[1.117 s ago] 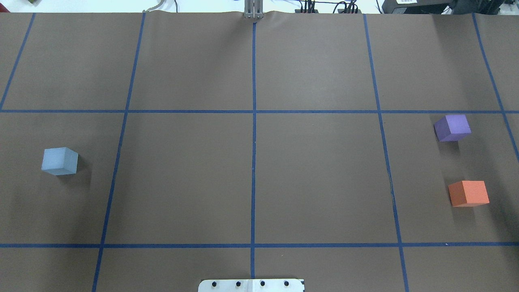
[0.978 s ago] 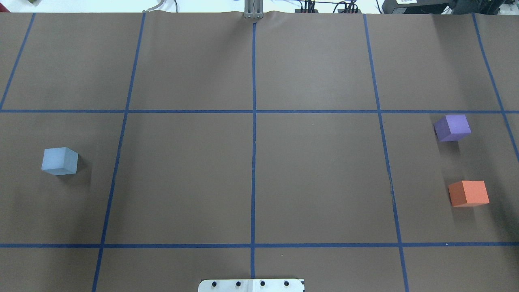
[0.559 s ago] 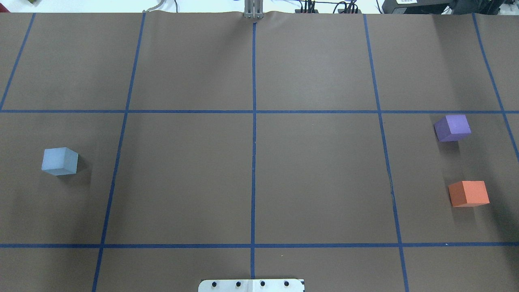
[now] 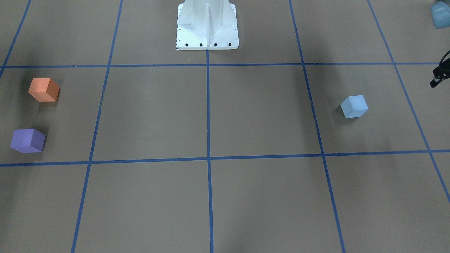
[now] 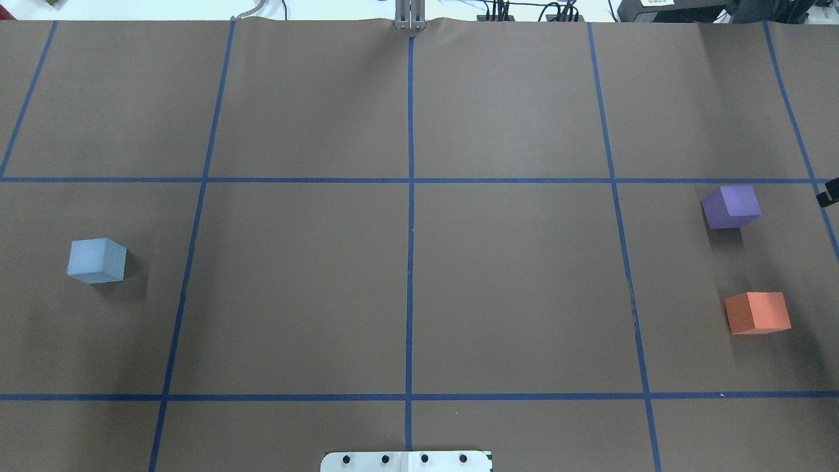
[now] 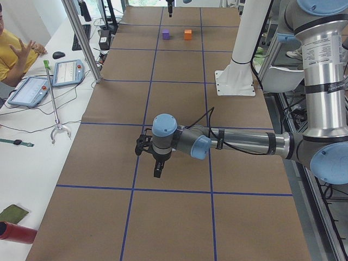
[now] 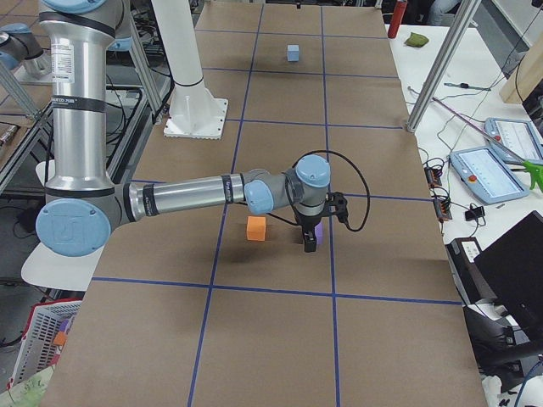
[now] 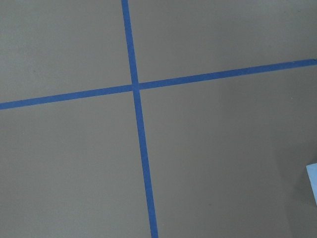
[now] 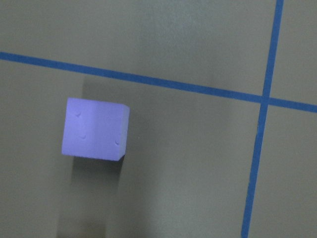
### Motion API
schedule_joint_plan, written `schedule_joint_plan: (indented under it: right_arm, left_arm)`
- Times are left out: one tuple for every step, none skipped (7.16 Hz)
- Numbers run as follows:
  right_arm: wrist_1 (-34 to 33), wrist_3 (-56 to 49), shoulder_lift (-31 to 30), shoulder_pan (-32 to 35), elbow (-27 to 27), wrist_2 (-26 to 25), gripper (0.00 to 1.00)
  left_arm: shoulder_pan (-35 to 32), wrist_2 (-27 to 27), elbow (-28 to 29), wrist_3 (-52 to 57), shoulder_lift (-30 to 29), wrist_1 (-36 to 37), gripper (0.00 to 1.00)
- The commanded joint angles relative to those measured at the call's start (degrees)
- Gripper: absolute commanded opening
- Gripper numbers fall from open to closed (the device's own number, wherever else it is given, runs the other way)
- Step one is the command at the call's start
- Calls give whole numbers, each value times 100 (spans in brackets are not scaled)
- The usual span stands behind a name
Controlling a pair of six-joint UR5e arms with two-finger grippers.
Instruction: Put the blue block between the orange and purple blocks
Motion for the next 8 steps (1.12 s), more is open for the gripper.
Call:
schedule_joint_plan:
  right_arm:
    - [71, 5, 175, -7, -205, 135, 100]
    - [62, 13, 245, -33, -266, 117, 100]
    - [70, 22, 254, -94, -275, 108, 100]
    - [71, 22, 254, -155, -275, 108, 100]
    - [79, 22, 263, -173, -267, 100, 100]
    - [71, 22, 272, -182, -275, 82, 100]
    - [71, 22, 263, -182, -284, 91, 100]
    - [71, 22, 263, -182, -293, 82, 100]
  left_arm:
    - [608, -331, -29, -1507, -147, -203, 100]
    - [1152, -298, -46, -2229, -209, -560, 100]
    - [1497, -289, -99, -2872, -271, -781, 100]
    - [1779, -254, -117, -3174, -298, -914, 100]
    - [2164, 234, -100, -3525, -507, -915, 100]
    - [2368, 387, -65, -3676, -535, -907, 100]
    - [2562, 467, -21, -3861, -526, -898, 100]
    - [2712, 798, 145, -3897, -552, -898, 100]
